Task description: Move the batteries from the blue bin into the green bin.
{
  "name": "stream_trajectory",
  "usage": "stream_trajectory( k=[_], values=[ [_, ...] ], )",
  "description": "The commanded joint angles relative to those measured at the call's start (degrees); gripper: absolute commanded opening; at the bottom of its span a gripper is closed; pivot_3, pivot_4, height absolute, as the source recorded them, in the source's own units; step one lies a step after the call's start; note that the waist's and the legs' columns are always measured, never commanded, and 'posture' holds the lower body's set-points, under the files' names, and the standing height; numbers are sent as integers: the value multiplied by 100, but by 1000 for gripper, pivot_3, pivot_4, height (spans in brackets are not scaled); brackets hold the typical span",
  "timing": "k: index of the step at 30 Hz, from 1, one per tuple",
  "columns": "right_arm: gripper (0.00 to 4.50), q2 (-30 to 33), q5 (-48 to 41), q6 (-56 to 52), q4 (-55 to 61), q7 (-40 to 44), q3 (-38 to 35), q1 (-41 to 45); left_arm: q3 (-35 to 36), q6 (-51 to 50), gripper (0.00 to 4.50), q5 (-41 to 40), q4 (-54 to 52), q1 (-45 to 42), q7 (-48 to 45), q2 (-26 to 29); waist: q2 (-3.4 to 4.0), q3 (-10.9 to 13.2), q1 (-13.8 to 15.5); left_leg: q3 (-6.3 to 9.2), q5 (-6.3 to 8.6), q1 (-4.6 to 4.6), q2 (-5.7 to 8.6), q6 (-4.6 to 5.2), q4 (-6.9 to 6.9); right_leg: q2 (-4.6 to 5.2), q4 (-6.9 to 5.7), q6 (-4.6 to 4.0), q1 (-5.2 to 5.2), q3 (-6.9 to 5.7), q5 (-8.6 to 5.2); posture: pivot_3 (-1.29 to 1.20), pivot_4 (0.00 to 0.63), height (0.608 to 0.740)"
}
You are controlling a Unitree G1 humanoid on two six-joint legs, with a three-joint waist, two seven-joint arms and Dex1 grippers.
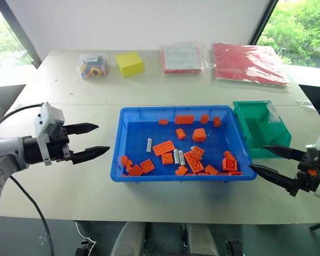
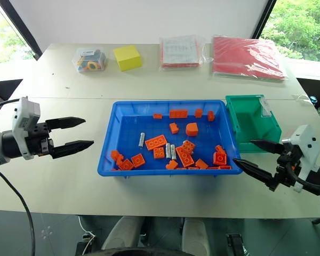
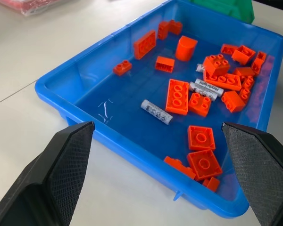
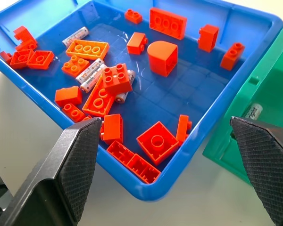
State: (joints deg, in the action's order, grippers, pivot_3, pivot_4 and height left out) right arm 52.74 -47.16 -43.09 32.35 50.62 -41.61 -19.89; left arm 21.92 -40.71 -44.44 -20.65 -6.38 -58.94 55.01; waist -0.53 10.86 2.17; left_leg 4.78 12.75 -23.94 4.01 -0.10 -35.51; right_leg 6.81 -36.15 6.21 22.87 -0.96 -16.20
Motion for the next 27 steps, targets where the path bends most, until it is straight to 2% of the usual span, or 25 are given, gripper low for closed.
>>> stream_trajectory(
  k=[1,16,23,24,27],
  values=[
    [4463,-68,-30,49,102,-29,-91,28,191,35,4500,-75,-150,-43,11,70,0,0,0,0,0,0,0,0,-1,0,0,1,-1,0,1,0,150,736],
    [4463,-20,330,396,-292,216,69,154,166,-138,4500,-366,-283,-182,295,-95,2,-1,-1,0,1,-1,0,0,-42,-1,-4,6,-16,1,14,0,150,736],
    [4463,69,62,75,299,-99,381,618,226,-171,4500,-405,-375,41,165,-3,4,-2,-2,0,0,-2,-2,0,-46,-3,-7,8,-14,3,17,0,150,736],
    [4463,131,-19,-75,381,-284,542,858,235,-171,4500,-401,-358,40,123,34,4,-2,0,0,0,-2,-2,0,-47,-3,-7,8,-14,3,17,0,150,736],
    [4463,80,-326,-1015,340,-1476,1656,2520,265,-177,4500,-418,-263,1,21,146,4,0,-92,-3,1,-1,-5,0,-56,-4,-7,-2,-14,6,25,0,150,736]
  ],
)
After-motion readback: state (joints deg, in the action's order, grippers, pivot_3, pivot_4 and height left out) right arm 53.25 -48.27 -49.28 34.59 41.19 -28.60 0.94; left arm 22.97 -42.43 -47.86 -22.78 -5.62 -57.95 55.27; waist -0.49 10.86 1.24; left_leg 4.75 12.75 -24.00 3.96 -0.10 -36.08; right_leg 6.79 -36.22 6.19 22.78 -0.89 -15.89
